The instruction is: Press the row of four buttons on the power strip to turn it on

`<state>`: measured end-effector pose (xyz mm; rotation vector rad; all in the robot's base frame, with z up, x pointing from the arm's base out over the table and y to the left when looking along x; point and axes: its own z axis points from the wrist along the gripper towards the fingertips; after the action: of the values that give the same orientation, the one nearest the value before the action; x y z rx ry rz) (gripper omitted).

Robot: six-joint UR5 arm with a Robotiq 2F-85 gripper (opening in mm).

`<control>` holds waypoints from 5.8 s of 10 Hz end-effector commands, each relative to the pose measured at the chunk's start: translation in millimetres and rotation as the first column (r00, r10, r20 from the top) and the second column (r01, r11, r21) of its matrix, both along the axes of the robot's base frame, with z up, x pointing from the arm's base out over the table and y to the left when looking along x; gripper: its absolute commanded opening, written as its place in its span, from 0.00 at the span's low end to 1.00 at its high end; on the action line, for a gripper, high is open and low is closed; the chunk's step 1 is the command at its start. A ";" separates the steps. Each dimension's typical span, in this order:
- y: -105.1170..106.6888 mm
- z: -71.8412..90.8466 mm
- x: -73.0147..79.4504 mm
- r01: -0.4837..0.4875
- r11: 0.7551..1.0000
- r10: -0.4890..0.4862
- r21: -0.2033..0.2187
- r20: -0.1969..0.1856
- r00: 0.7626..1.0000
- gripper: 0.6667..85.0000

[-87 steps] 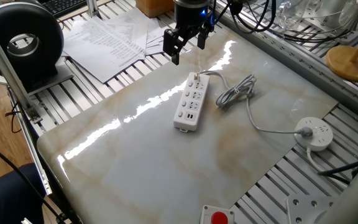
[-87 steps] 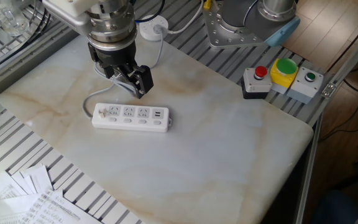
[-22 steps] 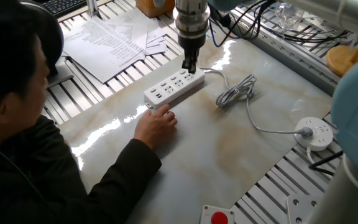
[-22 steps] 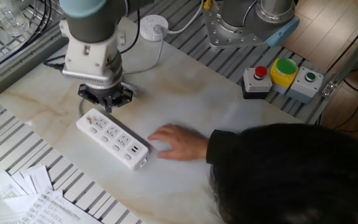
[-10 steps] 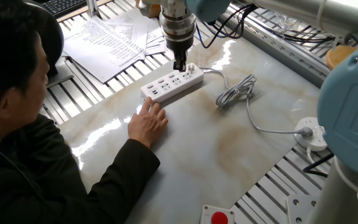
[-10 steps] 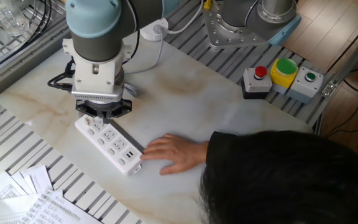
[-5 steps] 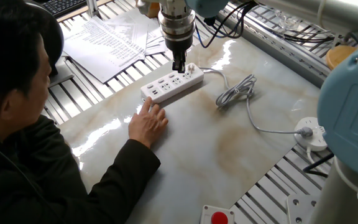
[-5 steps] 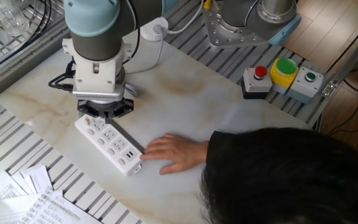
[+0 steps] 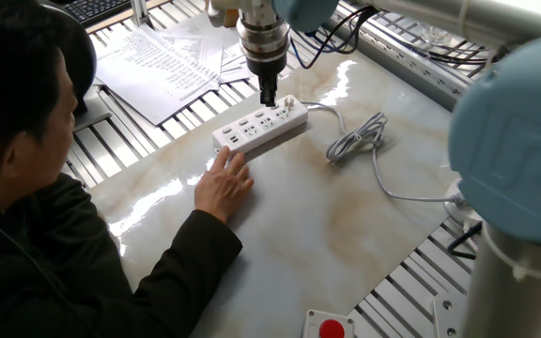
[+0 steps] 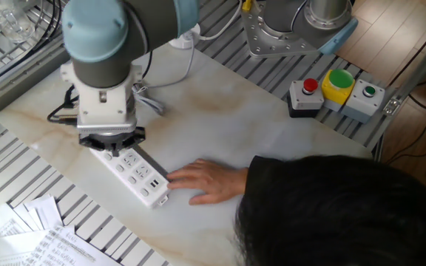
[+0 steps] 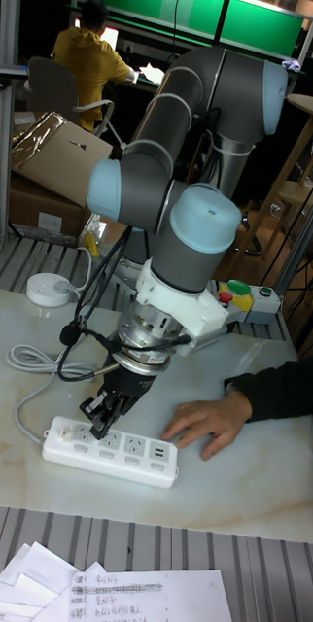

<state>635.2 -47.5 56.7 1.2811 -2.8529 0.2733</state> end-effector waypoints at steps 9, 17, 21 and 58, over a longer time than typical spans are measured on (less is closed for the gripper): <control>-8.7 -17.2 10.8 -0.145 0.987 0.144 0.062 0.032 0.989 0.00; -26.0 -21.3 -8.7 -0.131 0.988 0.131 0.079 0.010 0.991 0.00; -29.3 -32.5 -5.5 -0.139 0.987 0.137 0.079 0.029 0.990 0.00; 0.7 -5.9 -11.0 -0.011 0.981 -0.004 0.195 0.076 0.997 0.00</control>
<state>620.3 -58.6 49.7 1.3666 -2.9754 0.0663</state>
